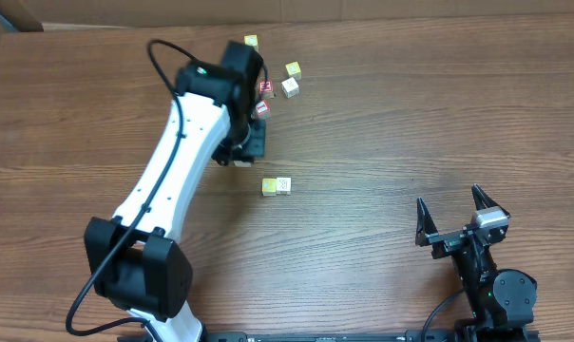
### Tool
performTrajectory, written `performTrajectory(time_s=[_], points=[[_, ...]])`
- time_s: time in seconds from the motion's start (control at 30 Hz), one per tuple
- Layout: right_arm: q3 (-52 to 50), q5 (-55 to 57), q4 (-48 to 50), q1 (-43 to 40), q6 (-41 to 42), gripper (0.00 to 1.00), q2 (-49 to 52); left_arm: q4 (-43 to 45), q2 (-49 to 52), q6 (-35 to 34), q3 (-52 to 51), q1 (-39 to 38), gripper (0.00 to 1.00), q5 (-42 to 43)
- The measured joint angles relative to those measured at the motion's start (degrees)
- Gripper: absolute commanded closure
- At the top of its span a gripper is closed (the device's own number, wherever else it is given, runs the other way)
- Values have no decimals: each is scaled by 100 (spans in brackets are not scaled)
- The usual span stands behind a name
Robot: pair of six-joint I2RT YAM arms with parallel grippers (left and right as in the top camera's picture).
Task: Flip 5 blocks
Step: 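Carry the green block down beside the placed blocks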
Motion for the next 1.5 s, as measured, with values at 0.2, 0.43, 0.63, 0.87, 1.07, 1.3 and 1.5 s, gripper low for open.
performTrajectory(time_s=[0.2, 0.43, 0.63, 0.87, 1.07, 1.3, 1.5], points=[[0, 2, 2, 0, -2, 0, 0, 608, -2, -240, -774, -15, 88, -120], [0, 0, -2, 2, -2, 0, 0, 1528, -2, -446, -1574, -15, 88, -361], [0, 0, 0, 0, -2, 0, 0, 2328, -2, -595, -2312, -15, 90, -468], [0, 0, 0, 0, -2, 0, -2, 3001, -2, -684, -2868, -15, 89, -509], [0, 0, 0, 2, -2, 0, 0, 3244, -2, -697, -3047, -15, 66, -518], [0, 0, -2, 2, -2, 0, 0, 3307, -2, -741, -3049, 0, 59, -619], [0, 2, -2, 0, 0, 0, 0, 3327, -2, -741, -3047, 190, 61, -612]])
